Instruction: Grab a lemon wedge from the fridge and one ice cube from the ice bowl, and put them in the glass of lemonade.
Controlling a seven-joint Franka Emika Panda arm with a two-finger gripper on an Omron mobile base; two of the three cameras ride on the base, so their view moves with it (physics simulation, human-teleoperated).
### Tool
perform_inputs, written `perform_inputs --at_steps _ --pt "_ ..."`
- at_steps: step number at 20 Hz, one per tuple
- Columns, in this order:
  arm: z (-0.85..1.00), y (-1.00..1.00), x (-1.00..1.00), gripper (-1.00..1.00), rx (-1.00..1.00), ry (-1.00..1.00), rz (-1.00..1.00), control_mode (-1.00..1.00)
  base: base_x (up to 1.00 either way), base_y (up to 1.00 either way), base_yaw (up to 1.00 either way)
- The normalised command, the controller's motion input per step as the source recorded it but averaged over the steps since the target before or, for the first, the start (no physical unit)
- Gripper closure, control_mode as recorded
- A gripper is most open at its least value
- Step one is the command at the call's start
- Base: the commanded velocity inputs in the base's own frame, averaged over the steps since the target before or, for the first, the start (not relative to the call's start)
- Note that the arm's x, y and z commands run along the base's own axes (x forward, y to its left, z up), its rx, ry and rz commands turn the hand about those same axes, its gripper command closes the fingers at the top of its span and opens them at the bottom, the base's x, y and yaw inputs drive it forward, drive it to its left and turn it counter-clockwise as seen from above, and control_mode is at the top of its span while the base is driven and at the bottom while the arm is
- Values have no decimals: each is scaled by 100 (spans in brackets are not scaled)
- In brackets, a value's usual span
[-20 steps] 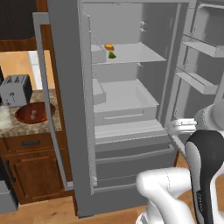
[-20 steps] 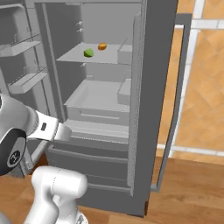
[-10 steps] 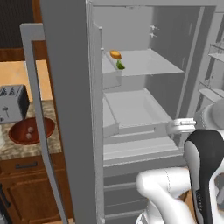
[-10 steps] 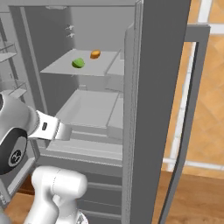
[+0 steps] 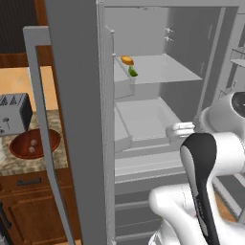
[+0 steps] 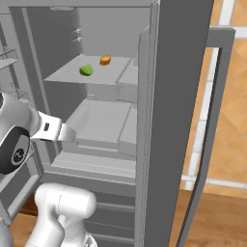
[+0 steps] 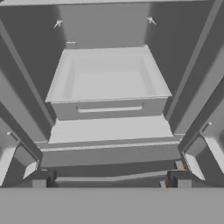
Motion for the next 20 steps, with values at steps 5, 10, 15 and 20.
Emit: perform_inputs --at_steps 5,10,15,20 --pt "26 1 34 -100 2 -3 6 -100 0 0 0" --pt "44 -1 28 -100 10 -3 16 -100 0 0 0" --pt "21 15 47 -100 1 -5 12 -100 0 0 0" --pt "17 26 47 -100 -2 -4 1 -100 0 0 0"
